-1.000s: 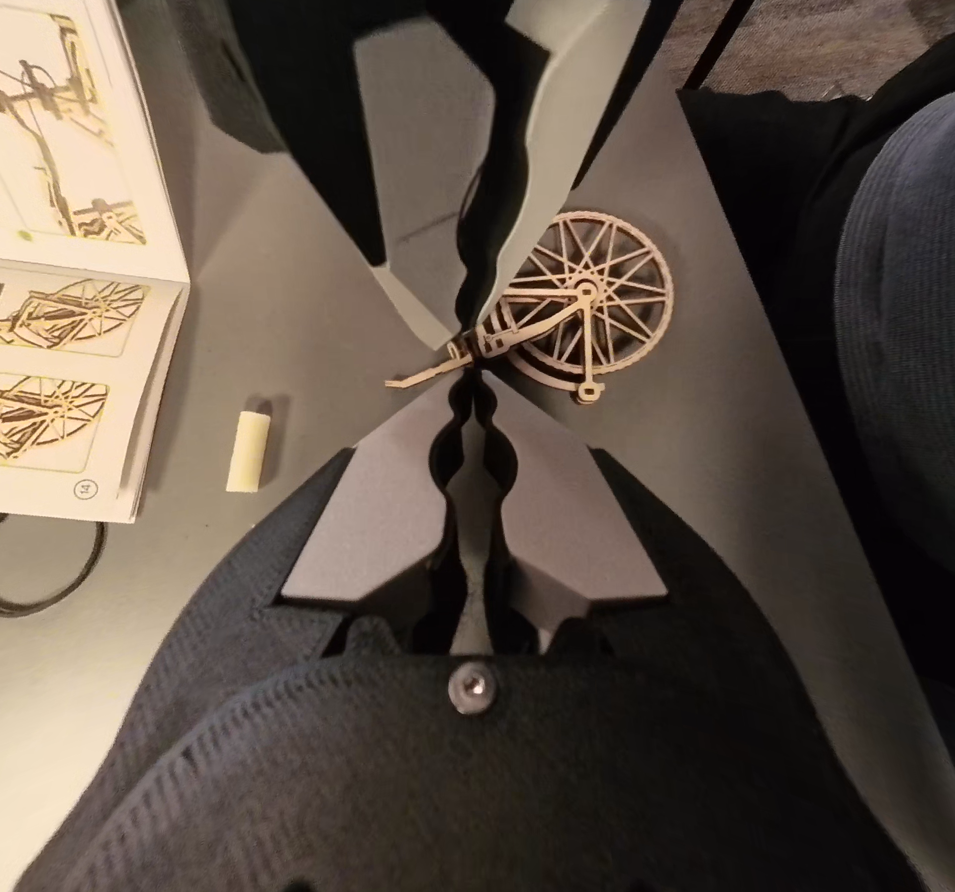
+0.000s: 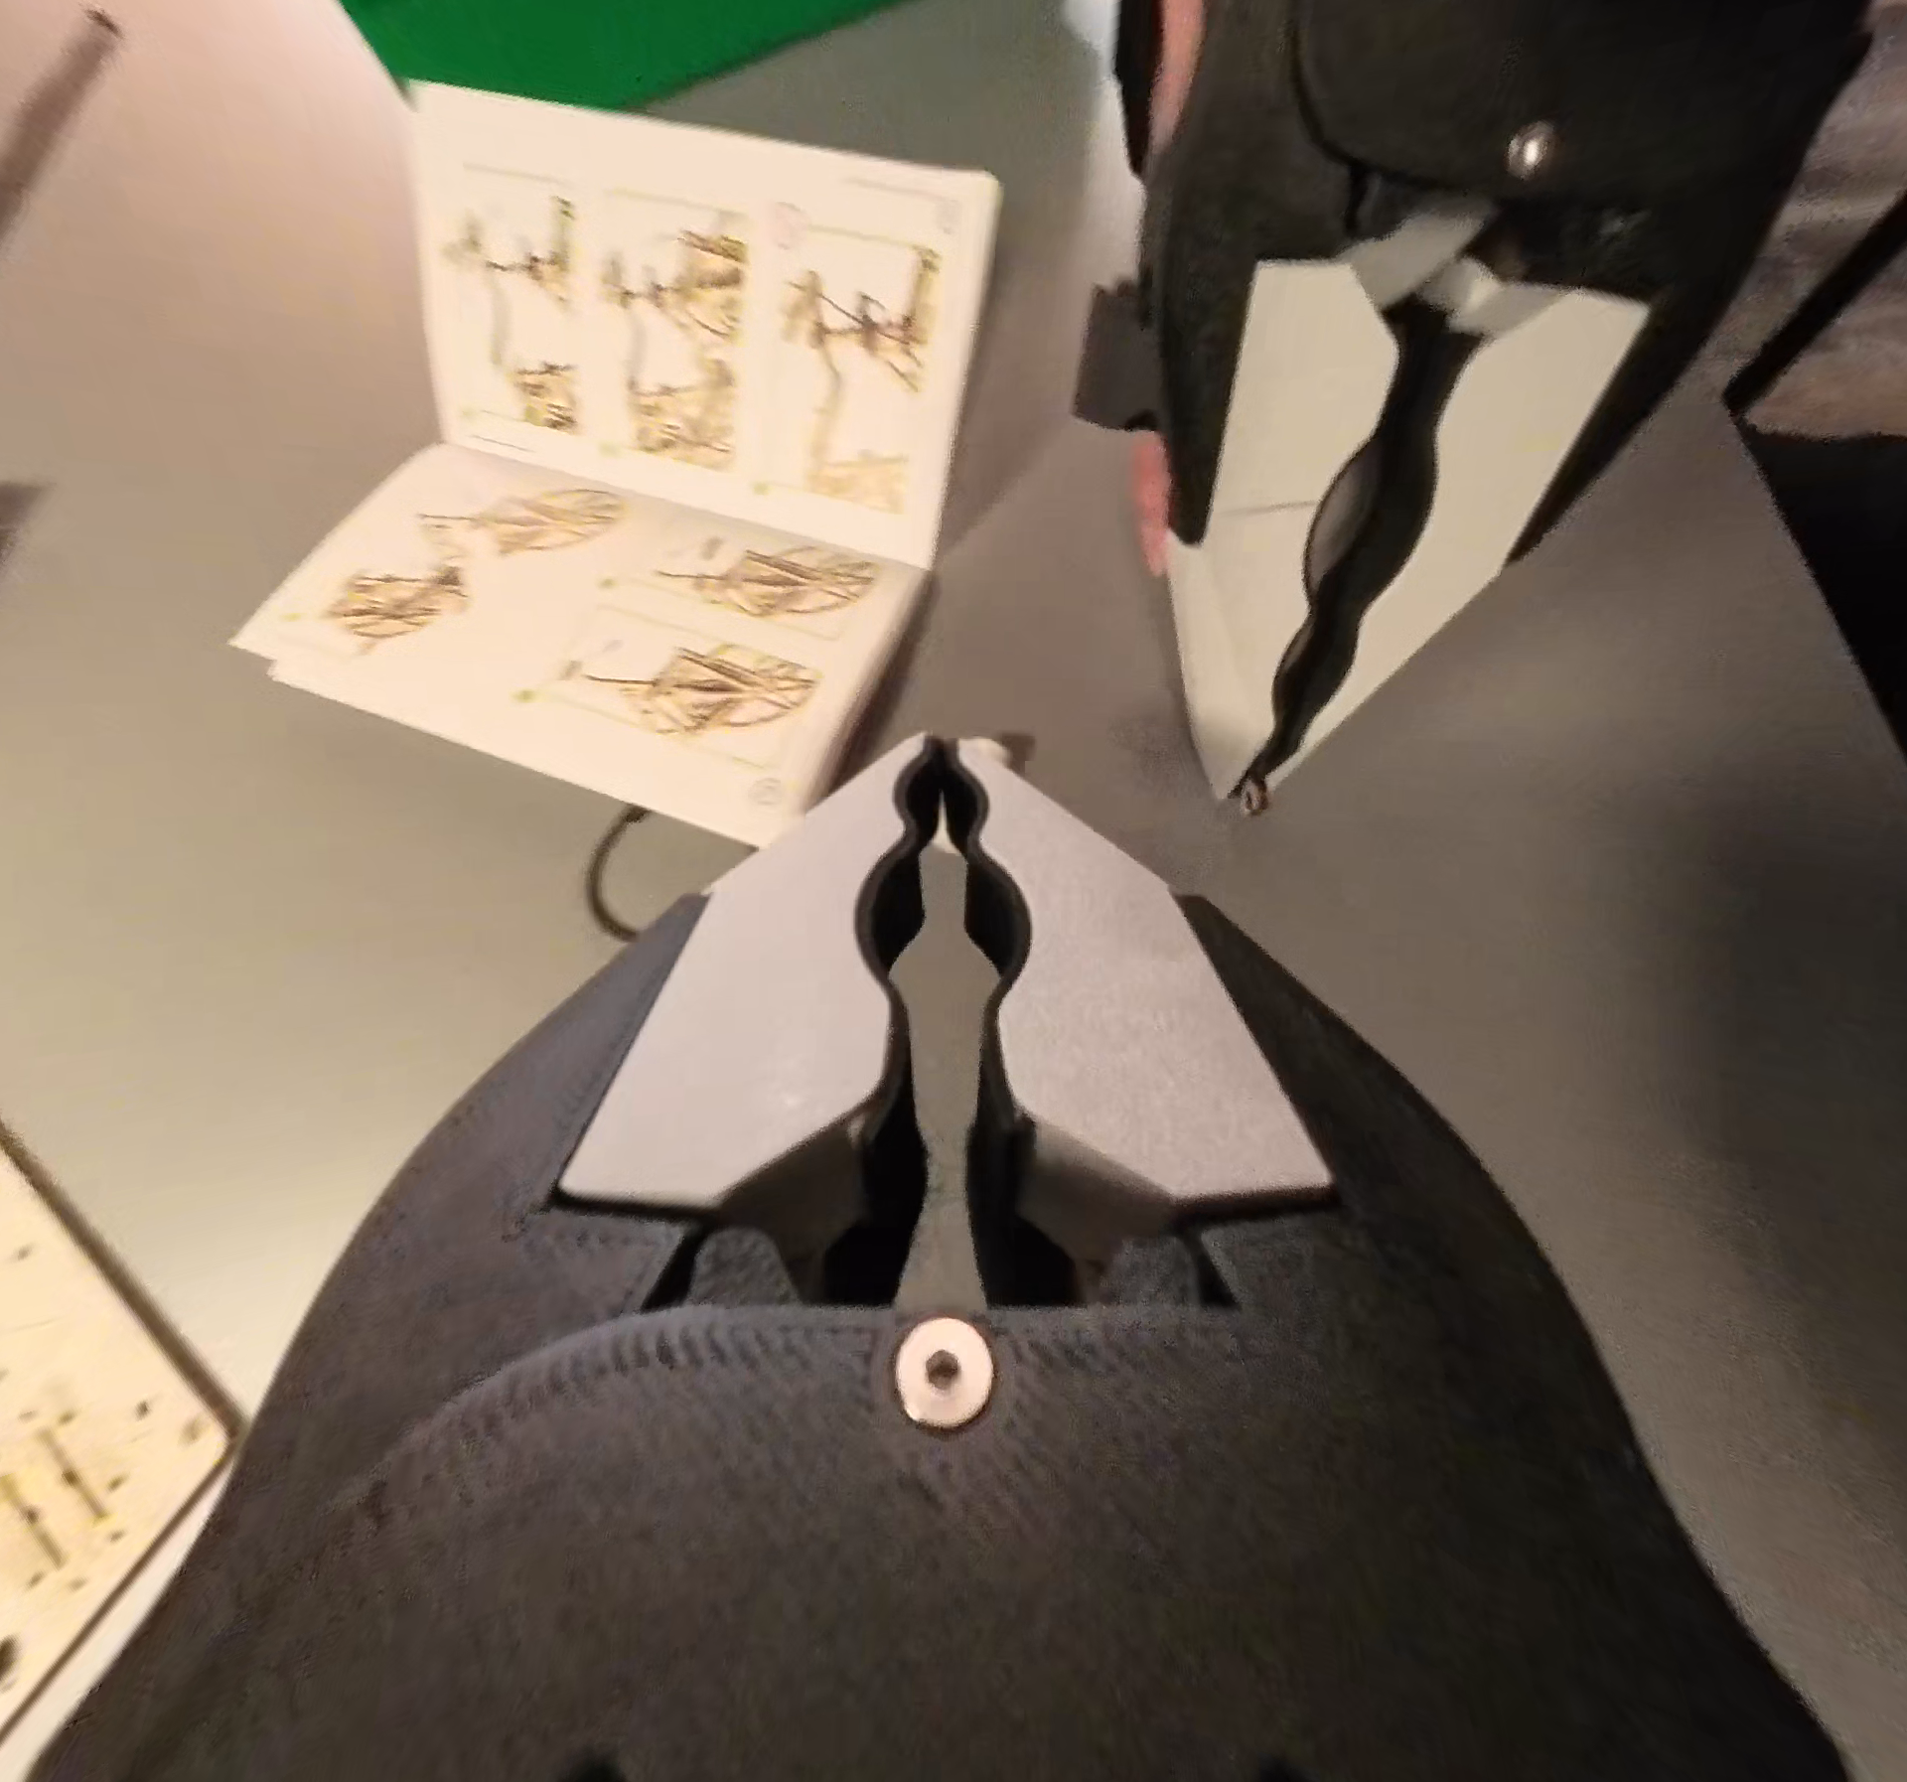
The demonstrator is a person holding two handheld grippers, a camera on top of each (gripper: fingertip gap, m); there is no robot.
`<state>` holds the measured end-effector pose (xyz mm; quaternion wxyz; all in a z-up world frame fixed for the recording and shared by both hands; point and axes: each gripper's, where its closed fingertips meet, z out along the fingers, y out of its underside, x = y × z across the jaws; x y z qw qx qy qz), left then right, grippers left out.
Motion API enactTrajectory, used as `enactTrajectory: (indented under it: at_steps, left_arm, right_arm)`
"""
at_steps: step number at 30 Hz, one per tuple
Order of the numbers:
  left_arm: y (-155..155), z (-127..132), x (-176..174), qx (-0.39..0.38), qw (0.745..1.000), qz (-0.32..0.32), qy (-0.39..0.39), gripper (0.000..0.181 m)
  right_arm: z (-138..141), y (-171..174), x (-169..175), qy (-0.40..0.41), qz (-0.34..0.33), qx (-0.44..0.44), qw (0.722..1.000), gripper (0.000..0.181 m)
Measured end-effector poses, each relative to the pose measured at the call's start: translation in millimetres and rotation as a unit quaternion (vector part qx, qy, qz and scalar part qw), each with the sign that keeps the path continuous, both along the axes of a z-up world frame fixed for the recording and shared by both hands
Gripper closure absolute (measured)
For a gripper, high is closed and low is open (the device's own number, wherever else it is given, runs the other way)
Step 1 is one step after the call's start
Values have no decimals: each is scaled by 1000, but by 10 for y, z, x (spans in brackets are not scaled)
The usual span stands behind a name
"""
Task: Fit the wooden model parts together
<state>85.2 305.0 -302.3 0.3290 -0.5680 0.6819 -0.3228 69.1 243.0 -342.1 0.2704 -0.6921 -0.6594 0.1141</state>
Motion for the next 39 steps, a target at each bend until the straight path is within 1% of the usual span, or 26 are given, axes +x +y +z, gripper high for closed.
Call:
enactTrajectory:
  at_steps: [1,5,7,9,11,13,14,15,16,17,19,20,21,23,25,27,29,31,33,37,39]
  left_arm:
    - [52,78,10,0,1000,6,-13,181]
    - [200,345,-9,24,998,23,-47,181]
    - [234,481,-67,46,997,26,-57,181]
    - [267,677,-154,64,994,37,-80,181]
    - [248,925,-294,55,991,51,-109,181]
    - [214,1144,-515,39,988,78,-124,181]
    - [168,1194,-654,30,989,91,-115,181]
    - [108,1188,-808,20,990,106,-93,181]
    - [35,1129,-975,12,990,122,-62,178]
    - [-40,1038,-1148,3,989,143,-29,166]
    - [-273,764,-1495,-25,985,161,48,144]
    - [-407,601,-1657,-44,982,163,87,127]
    - [-565,439,-1799,-66,978,154,123,117]
    - [-796,156,-2024,-101,968,148,176,107]
    - [-937,-78,-2202,-122,957,148,218,102]
    - [-1034,-222,-2285,-144,950,153,232,102]
    - [-1090,-307,-2315,-167,942,168,236,106]
    - [-1115,-359,-2310,-183,937,187,230,111]
    - [-1139,-356,-2269,-196,935,205,212,122]
    - [-1066,-379,-2230,-196,918,284,198,141]
    - [-1040,-382,-2143,-198,910,317,182,143]
  right_arm:
    - [0,32,8,3,-7,4,1000,181]
    - [37,116,-46,30,-28,22,999,181]
    - [78,158,-114,44,-30,40,998,181]
    - [136,183,-212,59,-25,66,996,181]
    - [232,240,-330,81,-15,116,990,181]
    - [353,342,-435,111,-8,187,976,181]
    - [412,405,-468,126,-8,225,966,181]
    - [473,478,-483,142,-11,265,954,181]
    - [521,543,-482,158,-17,300,941,181]
    - [553,598,-470,172,-23,327,929,181]
    - [583,676,-414,199,-45,359,911,181]
    - [579,685,-389,214,-55,364,905,181]
    - [580,684,-372,220,-55,373,900,181]
    - [700,670,-336,233,-61,399,885,181]
    - [713,627,-343,247,-52,392,885,181]
    - [676,603,-368,248,-41,380,890,181]
    - [655,582,-392,249,-31,373,893,181]
    - [643,549,-415,254,-20,364,896,181]
    - [641,516,-436,263,-9,353,898,181]
    - [647,467,-435,275,14,341,899,181]
    - [654,473,-389,274,23,348,896,181]
